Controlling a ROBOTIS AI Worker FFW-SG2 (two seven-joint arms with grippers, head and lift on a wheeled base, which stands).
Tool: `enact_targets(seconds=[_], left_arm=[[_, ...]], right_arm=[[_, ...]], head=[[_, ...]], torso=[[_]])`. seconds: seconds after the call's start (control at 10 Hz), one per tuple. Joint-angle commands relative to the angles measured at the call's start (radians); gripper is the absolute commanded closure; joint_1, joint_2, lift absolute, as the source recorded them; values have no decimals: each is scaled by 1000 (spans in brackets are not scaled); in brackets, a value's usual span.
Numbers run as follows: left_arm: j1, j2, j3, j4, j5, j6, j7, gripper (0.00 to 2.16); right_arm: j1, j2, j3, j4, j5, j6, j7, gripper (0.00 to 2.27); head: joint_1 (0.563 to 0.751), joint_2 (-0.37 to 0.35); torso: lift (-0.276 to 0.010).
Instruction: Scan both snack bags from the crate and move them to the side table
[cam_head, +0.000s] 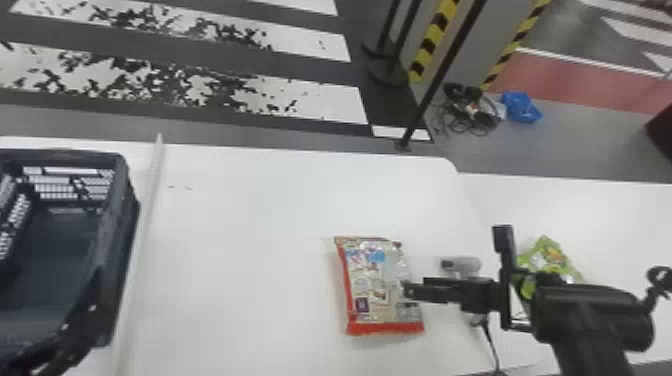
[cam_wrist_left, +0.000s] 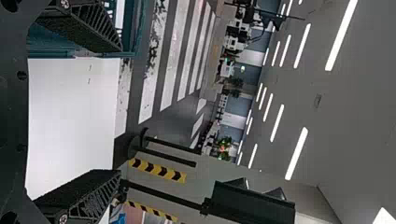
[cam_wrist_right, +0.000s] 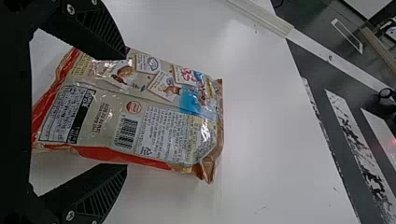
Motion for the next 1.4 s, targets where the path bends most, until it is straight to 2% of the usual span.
enact_targets(seconds=[0.0,0.5,0.6,0.7,0.8,1.0,1.1,1.3], left_arm=[[0,0,0,0,0,0,-3,66],[5,2,5,2,0,0,-4,66],[6,2,6,2,0,0,-6,66],[6,2,6,2,0,0,-7,66],[6,2,6,3,0,0,-7,66],[6,2,9,8,0,3,-9,66],[6,2,9,9,0,0,-10,66],[8,0,9,8,2,3,-10,66]], right_arm=[[-10,-4,29,39,9,-27,3,100],[-24,-3,98,79,61,-79,2,93],[-48,1,115,123,86,-92,-3,124],[-56,4,132,135,104,-125,-4,292],[-56,5,154,135,135,-132,-15,660],[-59,14,166,135,157,-138,-47,1936],[-54,16,152,129,149,-138,-47,2243],[-22,16,107,56,127,-86,-47,2243]], head=[[695,-276],[695,-258],[695,-251],[695,-246],[695,-244],[695,-236],[695,-234],[695,-235]], torso=[[-29],[-29],[-29],[-29],[-29],[-29],[-29],[-29]])
